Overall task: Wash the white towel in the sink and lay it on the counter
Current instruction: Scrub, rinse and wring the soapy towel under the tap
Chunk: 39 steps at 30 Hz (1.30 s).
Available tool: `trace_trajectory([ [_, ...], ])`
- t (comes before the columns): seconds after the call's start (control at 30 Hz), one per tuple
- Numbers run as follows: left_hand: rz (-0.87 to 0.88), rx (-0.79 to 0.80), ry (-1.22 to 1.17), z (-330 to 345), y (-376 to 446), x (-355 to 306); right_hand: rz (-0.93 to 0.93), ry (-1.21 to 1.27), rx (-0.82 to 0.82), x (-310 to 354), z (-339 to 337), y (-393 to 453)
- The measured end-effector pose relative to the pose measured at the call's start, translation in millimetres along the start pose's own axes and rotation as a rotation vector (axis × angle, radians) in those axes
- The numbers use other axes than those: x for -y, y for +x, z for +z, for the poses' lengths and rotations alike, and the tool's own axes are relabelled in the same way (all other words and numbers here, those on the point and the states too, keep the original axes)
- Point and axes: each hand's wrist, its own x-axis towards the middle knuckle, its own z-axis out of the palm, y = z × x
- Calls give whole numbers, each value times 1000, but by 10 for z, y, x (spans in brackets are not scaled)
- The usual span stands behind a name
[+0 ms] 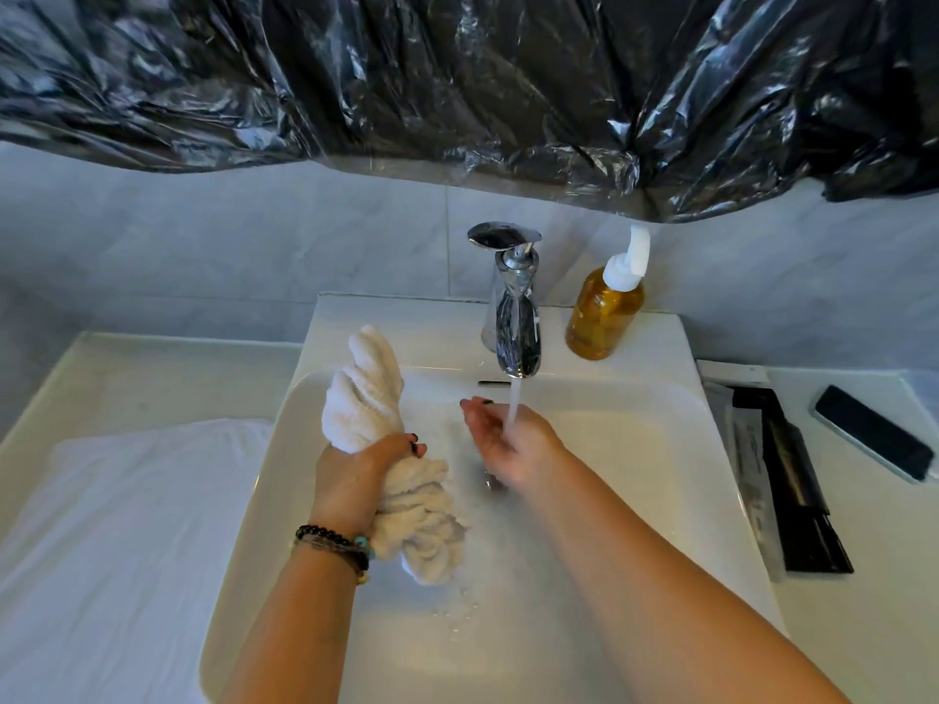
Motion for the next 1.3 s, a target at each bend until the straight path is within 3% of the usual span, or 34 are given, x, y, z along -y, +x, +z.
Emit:
trace_trajectory([
  [0.23, -13, 8, -4, -209, 28, 54, 0, -70, 119, 50, 186, 8],
  [0.5, -76, -30, 73, -323, 59, 62, -154, -184, 9, 120, 145, -34],
  [0.67, -14, -91, 248, -458, 18, -24, -606, -969, -207, -150, 54, -21],
  [0.73, -17, -120, 275, -497, 5, -73, -758, -1516, -158, -423, -47, 99],
  [0.8, -5, -147, 318, -536, 5, -111, -1083, -1883, -33, -780, -152, 252],
  [0.87, 31, -164, 371, -579, 21, -135, -1163, -2033, 186, -1091, -201, 344],
  [0.97, 48, -176, 457, -632, 76, -124, -993, -2281, 569, -1369, -395, 336],
  [1.03, 44, -180, 482, -647, 125, -86, -1099, -2328, 687, -1368, -676, 289],
  [1.17, 8, -163, 479, -594, 169, -13, -1206, -2382, 715, -983, -1275, 161],
  [1.3, -19, -135, 488, -479, 153, 58, -1243, -2316, 502, -425, -1585, 84],
])
